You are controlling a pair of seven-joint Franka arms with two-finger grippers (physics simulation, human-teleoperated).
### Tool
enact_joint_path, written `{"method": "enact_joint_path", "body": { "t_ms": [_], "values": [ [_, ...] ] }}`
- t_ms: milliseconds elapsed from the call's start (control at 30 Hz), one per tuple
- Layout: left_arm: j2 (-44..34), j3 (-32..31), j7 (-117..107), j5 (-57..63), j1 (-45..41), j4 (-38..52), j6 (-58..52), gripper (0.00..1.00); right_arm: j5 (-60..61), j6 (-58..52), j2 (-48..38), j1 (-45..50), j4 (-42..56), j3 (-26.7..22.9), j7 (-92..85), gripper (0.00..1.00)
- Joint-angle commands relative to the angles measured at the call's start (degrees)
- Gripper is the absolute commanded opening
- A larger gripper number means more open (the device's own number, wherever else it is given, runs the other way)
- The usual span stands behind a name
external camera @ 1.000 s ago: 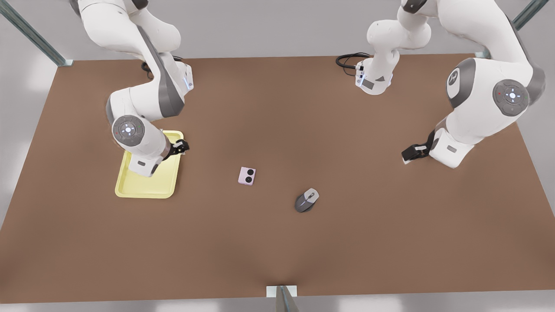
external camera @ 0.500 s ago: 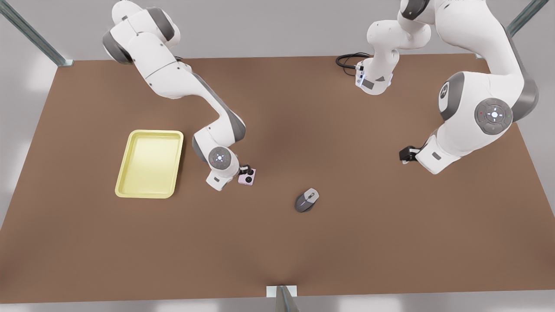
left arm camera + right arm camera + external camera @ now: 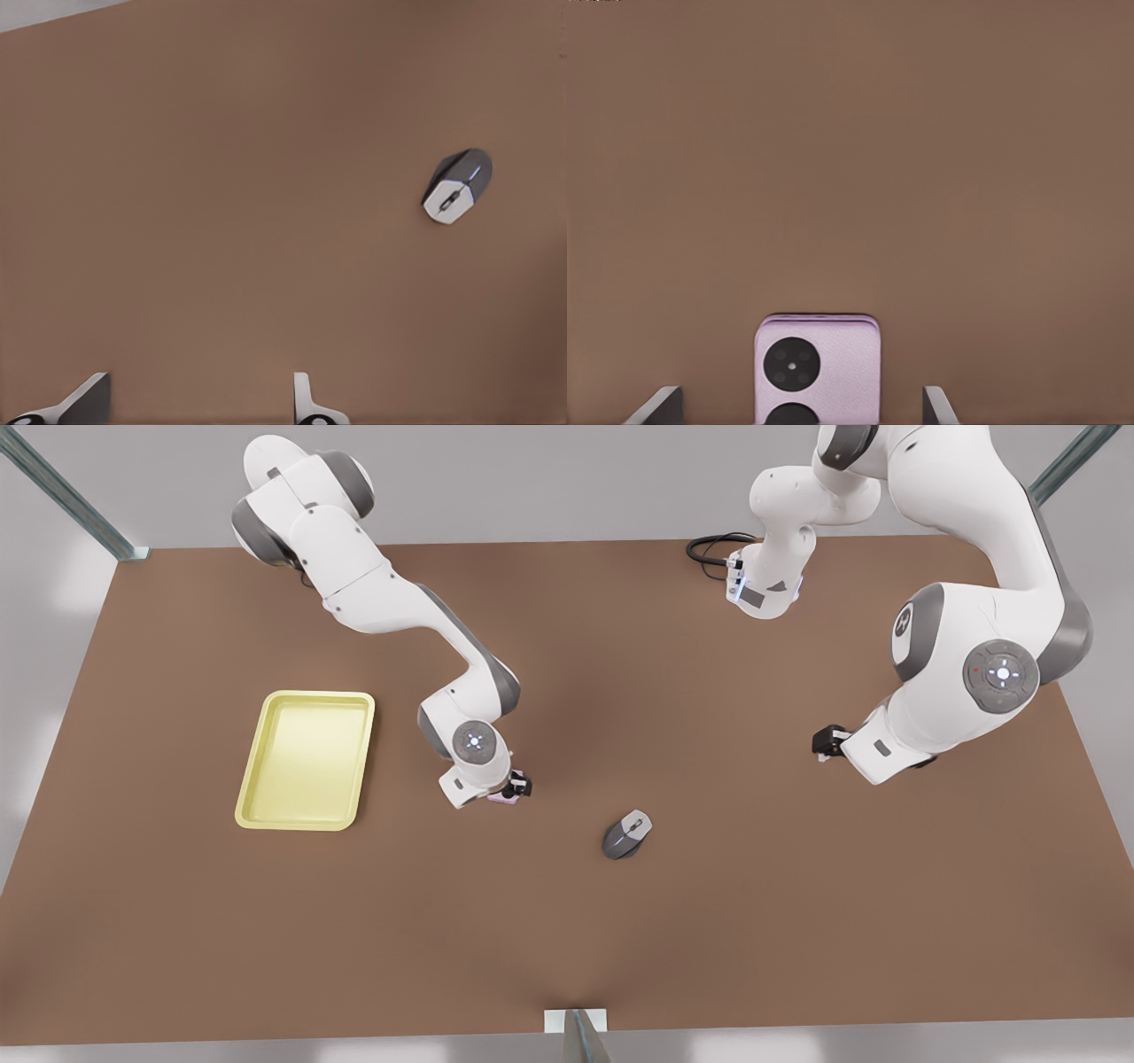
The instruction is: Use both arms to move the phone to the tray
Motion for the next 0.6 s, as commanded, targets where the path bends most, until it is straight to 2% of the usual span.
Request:
{"method": "enact_joint_path", "body": {
  "t_ms": [0, 167, 233, 567],
  "values": [
    [-0.03, -0.02, 4.55, 0.01, 0.0, 0.03, 0.0, 1.0, -1.52, 0.48, -0.01, 0.52, -0.03, 0.01, 4.69, 1.0],
    [-0.03, -0.02, 4.46, 0.01, 0.0, 0.03, -0.01, 1.0, -1.79, 1.53, 1.66, 0.61, -1.08, 0.01, 3.37, 1.0],
    [0.14, -0.02, 4.46, 0.01, 0.0, 0.03, -0.09, 1.0, -1.79, 5.93, 1.75, 0.52, -4.16, 0.01, -0.66, 1.0],
    [0.49, 0.07, 4.55, 0.01, 0.0, 0.03, -0.09, 1.0, -1.61, 7.42, 1.75, 1.49, -5.04, 0.53, -8.85, 1.0]
  ]
}}
